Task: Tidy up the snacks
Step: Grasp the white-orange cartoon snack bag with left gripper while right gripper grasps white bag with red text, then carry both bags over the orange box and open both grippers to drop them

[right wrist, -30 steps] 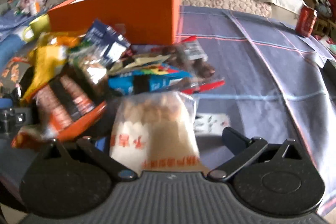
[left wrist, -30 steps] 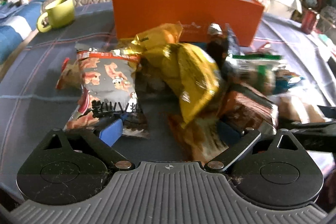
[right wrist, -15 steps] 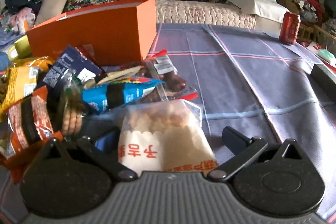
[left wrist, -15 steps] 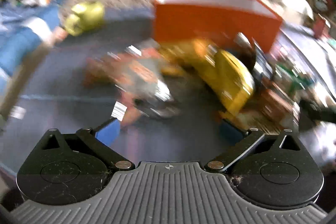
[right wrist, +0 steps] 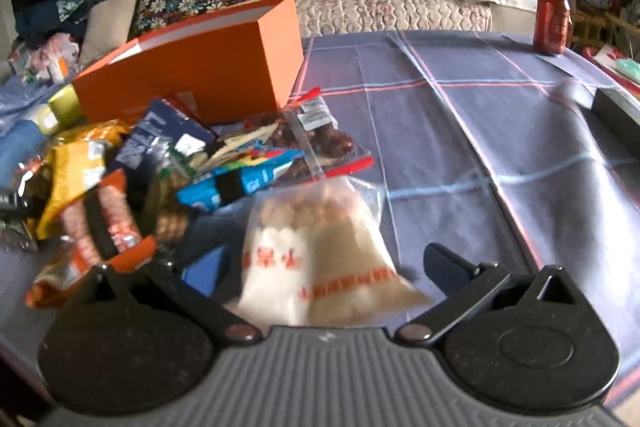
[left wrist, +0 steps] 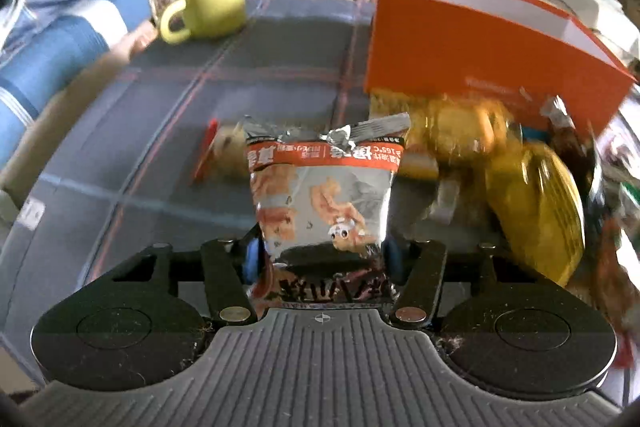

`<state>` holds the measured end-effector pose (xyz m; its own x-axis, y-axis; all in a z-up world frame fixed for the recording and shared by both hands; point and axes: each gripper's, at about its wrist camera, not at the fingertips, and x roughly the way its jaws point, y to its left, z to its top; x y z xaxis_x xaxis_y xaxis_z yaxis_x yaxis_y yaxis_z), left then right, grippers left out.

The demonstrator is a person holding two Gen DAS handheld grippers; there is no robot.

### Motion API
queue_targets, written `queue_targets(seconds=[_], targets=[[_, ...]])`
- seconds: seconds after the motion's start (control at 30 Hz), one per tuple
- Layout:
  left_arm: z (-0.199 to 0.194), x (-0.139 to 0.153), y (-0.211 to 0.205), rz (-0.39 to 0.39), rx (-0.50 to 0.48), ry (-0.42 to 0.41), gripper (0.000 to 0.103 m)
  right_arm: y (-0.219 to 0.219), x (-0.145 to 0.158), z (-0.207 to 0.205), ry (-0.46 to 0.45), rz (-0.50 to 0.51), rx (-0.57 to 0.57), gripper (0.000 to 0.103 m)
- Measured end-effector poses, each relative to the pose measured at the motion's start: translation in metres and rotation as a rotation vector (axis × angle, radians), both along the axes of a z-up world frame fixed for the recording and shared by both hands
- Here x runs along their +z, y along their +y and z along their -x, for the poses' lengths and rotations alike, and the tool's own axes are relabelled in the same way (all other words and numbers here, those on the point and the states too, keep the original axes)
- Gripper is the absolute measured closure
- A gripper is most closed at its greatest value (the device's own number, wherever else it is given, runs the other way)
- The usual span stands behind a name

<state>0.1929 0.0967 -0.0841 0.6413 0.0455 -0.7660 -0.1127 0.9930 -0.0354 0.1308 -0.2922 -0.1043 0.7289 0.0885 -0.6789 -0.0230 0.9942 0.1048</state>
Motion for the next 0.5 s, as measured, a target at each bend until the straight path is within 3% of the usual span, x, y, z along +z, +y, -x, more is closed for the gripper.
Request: queue_targets(seconds=[0.1,0.2,0.37,0.47,0.5], targets=[[0.021,-0.001,0.007,0.010,-0.038,0.026,0.076,0.007,0.007,0.010,-0.019,0.054,0.038,0.000],[0.032,-0.003,0.009,0.027,-0.060,0.037,0.067,0.011,0.007,0.001,-0.026,0.100,0.056,0.000],[0.030,-0.004,0.000,-0.011,-0.044,0.019,0.027,0.014,-0.003,-0.025,-0.006,0.111,0.053,0.001],[0.026,-0.006,-0.012,-0.060,-0.075,0.011,0.024,0.010,-0.014,-0.028,0.013,0.090,0.024,0.001],[0.023,-0.008,-0.016,-0.076,-0.085,0.011,0.024,0.010,-0.014,-0.026,-0.004,0.101,0.019,0.006]])
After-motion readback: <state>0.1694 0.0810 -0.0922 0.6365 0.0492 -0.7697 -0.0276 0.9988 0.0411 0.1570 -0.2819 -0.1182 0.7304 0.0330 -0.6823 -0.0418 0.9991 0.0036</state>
